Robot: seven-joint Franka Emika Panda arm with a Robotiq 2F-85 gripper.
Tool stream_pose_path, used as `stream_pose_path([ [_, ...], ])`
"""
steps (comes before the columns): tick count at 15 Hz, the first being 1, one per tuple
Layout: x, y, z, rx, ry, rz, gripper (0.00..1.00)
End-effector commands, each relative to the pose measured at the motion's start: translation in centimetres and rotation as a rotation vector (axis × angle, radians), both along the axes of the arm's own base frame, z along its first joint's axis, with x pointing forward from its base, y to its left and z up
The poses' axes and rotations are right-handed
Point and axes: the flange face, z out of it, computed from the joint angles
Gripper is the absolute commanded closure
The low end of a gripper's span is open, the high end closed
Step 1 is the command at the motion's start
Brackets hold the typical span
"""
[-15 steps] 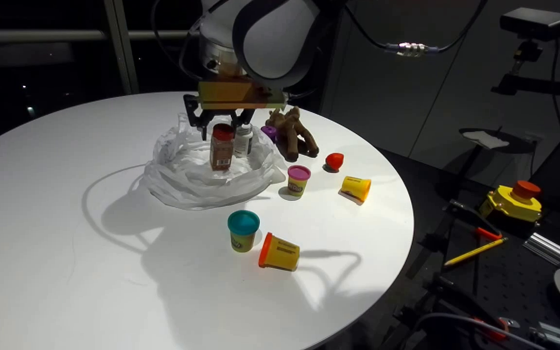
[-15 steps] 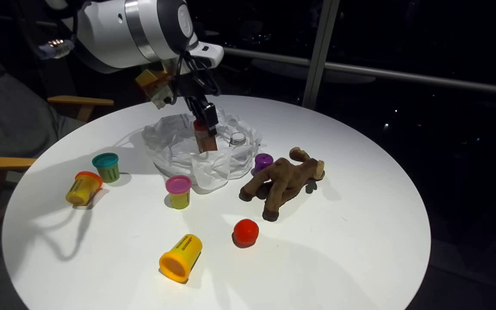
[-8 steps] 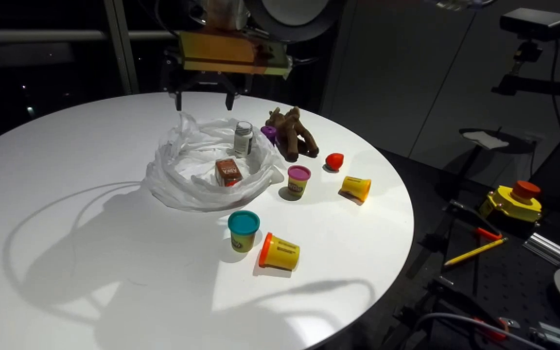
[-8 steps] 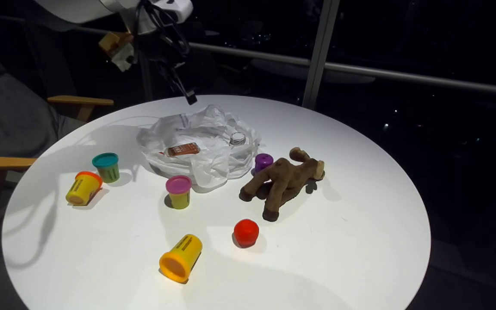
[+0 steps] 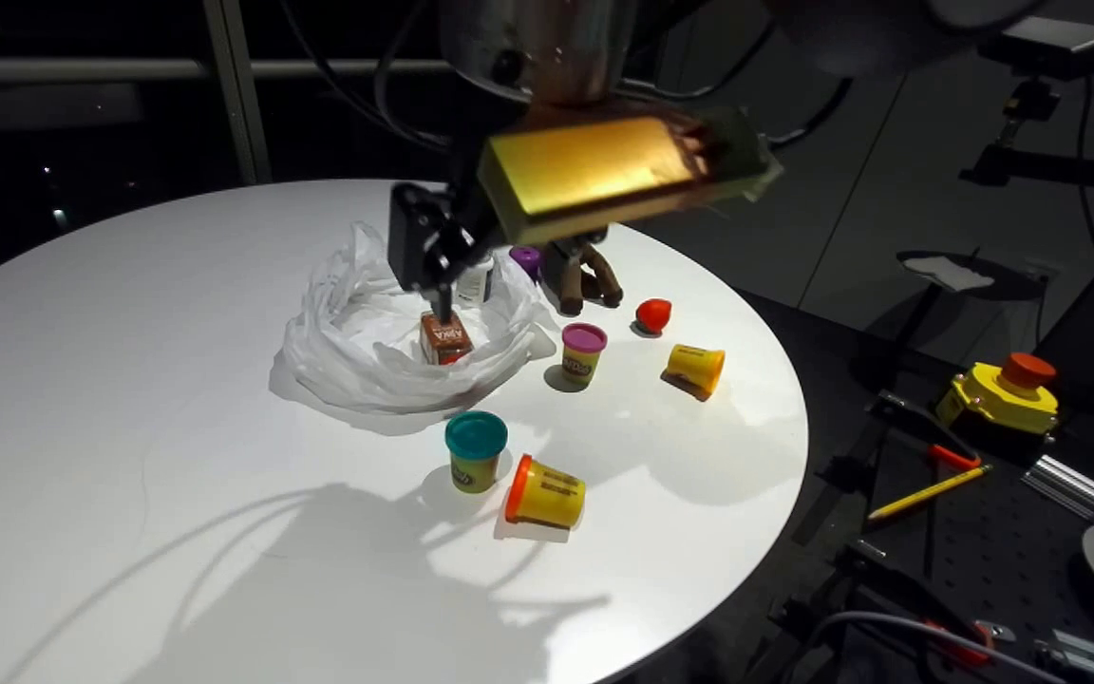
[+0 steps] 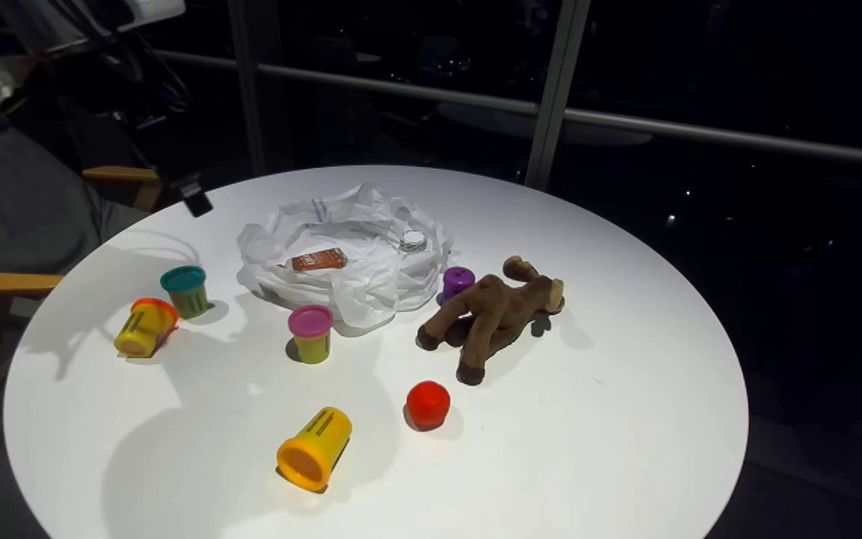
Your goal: Pick the bottles and objects on the table and put them in the plastic bag
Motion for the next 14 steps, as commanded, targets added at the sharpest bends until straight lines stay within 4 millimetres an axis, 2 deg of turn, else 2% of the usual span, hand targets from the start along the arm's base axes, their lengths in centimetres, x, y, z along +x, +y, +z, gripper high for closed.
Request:
stream_pose_path([
  [1, -6.1, 0.7, -1.9, 0.052, 0.064, 0.129, 0.0],
  [3, -7.7, 1.2, -3.9, 0.095, 0.075, 0.199, 0.0],
  [6, -8.4, 0.7, -6.4, 0.143, 0.073, 0.267, 0.0],
  [8, -7.7, 0.0, -7.6, 0.16, 0.062, 0.292, 0.0],
  [14, -4.0, -1.3, -9.3, 0.179, 0.017, 0.327, 0.0],
])
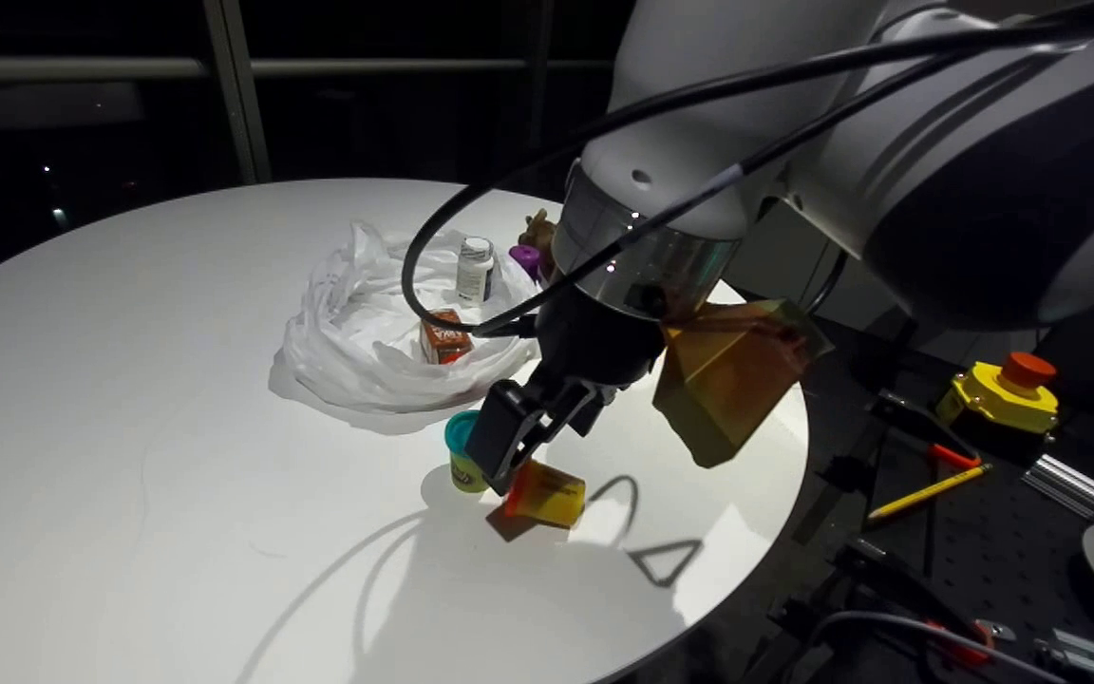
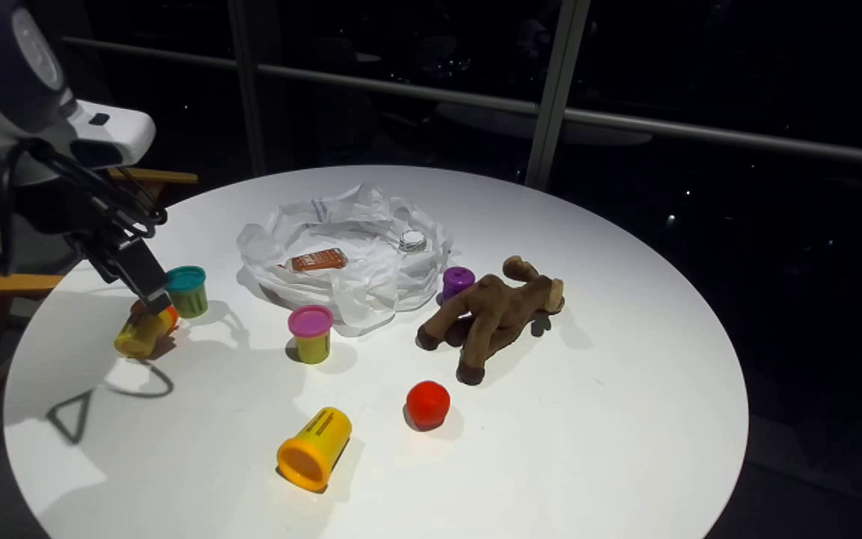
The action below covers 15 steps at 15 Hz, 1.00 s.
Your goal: Pick the bottles and objects on the table and put them in the plastic bag
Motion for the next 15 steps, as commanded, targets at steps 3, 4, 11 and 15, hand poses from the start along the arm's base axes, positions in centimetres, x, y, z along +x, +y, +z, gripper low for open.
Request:
stream_pose_path([
  [3, 3.6, -0.2, -1.2, 0.019, -0.033, 0.039, 0.0],
  [4, 4.0, -0.2, -1.4, 0.018, -0.032, 0.04, 0.0],
  [11, 6.0, -0.4, -1.9, 0.013, -0.034, 0.041, 0.37],
  [15, 6.0, -0.4, -0.9, 0.006, -0.031, 0.029, 0.74],
])
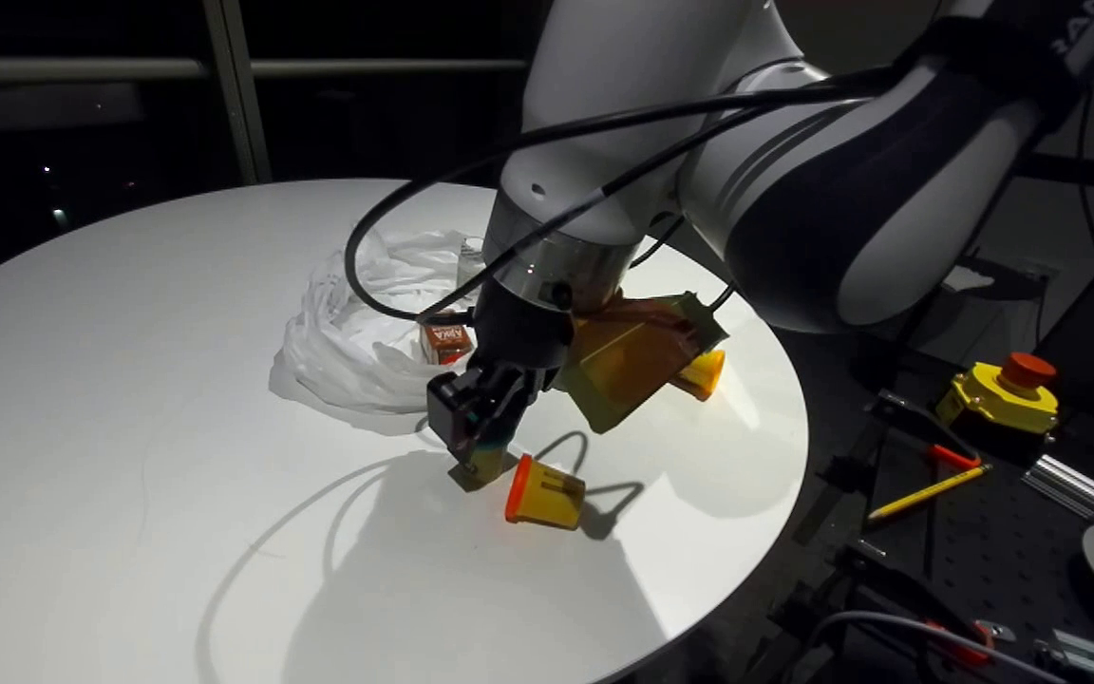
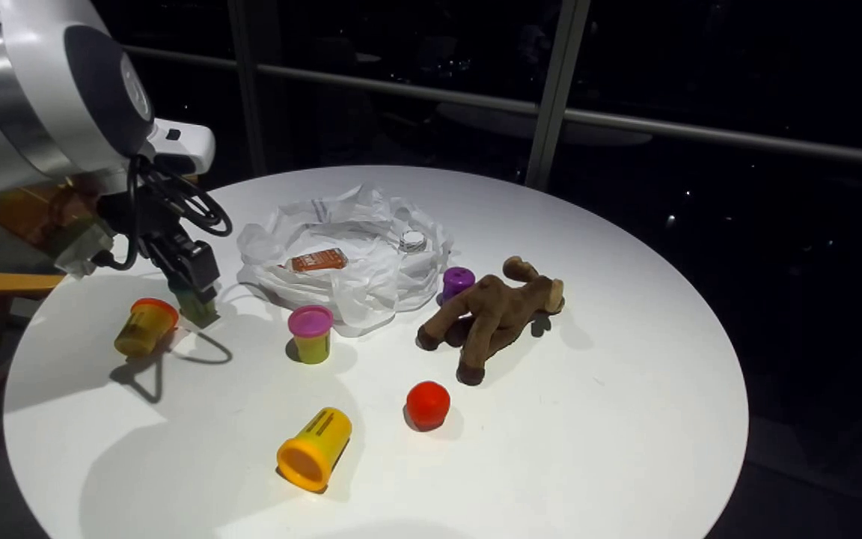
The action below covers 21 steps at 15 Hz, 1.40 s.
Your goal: Pick the bottles and objects on the table and put them in the plastic bag
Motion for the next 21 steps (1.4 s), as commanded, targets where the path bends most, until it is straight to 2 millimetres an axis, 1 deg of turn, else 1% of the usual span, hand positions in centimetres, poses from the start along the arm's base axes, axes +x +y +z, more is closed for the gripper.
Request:
stream_pose_path([
  [1, 0.7, 0.3, 1.7, 0.003, -0.013, -0.011, 0.77],
  [2, 1.1, 0.3, 2.3, 0.001, -0.024, -0.017, 0.77],
  [3, 1.8, 0.4, 3.3, 0.0, -0.04, -0.029, 0.77],
  [5, 3.9, 0.5, 6.0, 0.012, -0.093, -0.061, 0.77],
  [6, 5.3, 0.3, 7.6, 0.017, -0.126, -0.079, 0.77],
  [8, 7.9, -1.0, 10.6, 0.018, -0.184, -0.118, 0.77],
  [10, 10.5, -3.6, 12.9, 0.006, -0.232, -0.169, 0.77],
  [12, 12.3, -6.8, 14.1, -0.006, -0.253, -0.229, 0.77],
  [14, 13.3, -10.2, 13.8, -0.011, -0.241, -0.291, 0.77],
  [15, 13.4, -11.6, 13.4, -0.009, -0.228, -0.321, 0.77],
  [16, 13.8, -13.2, 12.7, -0.013, -0.217, -0.352, 0.77],
  [18, 14.0, -15.4, 11.5, -0.009, -0.185, -0.402, 0.77],
  [21, 13.9, -16.9, 10.2, 0.019, -0.149, -0.444, 0.77],
])
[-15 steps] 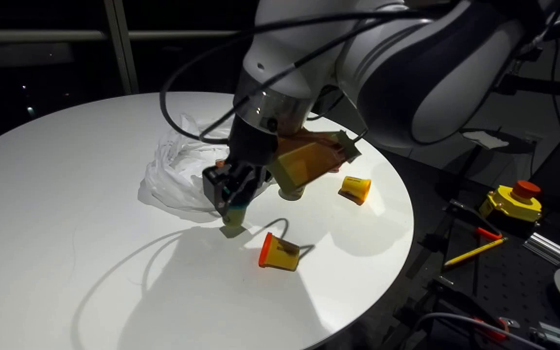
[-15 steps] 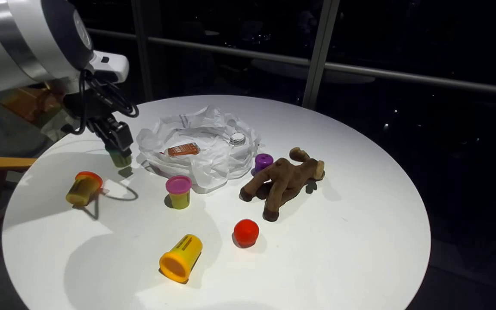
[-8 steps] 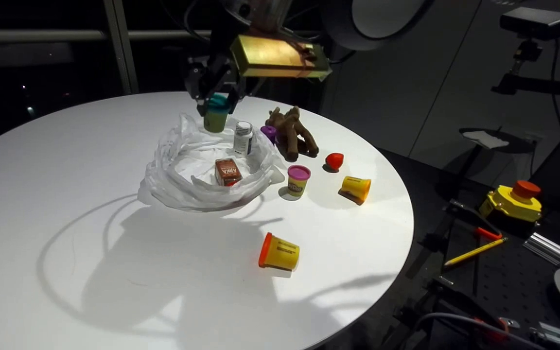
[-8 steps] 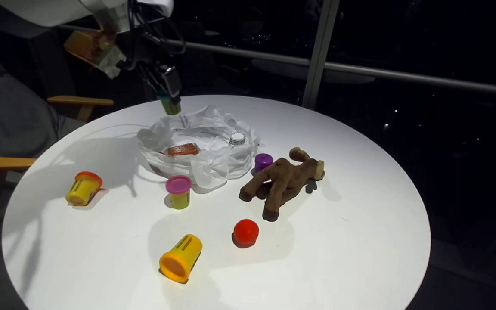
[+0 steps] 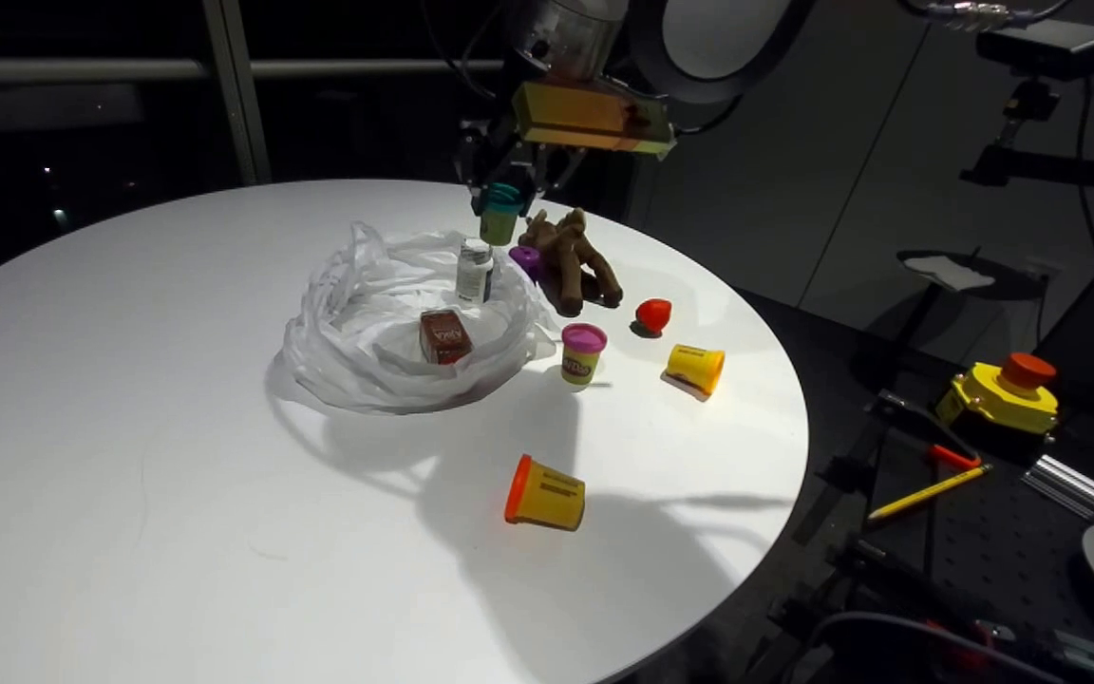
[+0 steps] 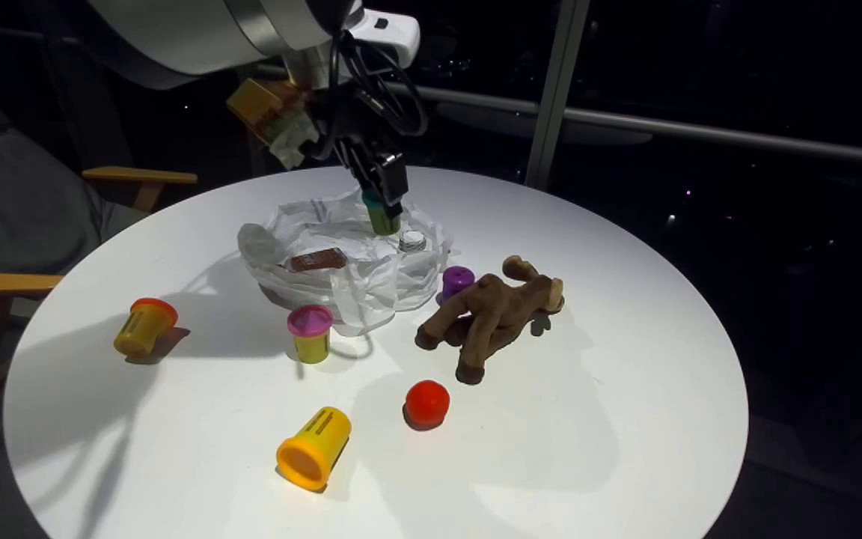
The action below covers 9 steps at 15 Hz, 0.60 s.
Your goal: Pick the bottles and objects on the table and put them in the plastic bag
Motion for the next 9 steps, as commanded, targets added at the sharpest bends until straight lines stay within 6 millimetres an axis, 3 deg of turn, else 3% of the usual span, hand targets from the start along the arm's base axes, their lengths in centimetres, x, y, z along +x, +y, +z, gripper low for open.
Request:
stream_pose_path([
  [1, 0.2, -0.4, -0.4, 0.048, 0.018, -0.018, 0.77],
  [6, 0.0, 1.0, -1.4, 0.087, 0.05, -0.007, 0.77],
  [9, 0.3, 1.1, -3.9, 0.089, 0.085, -0.012, 0.77],
])
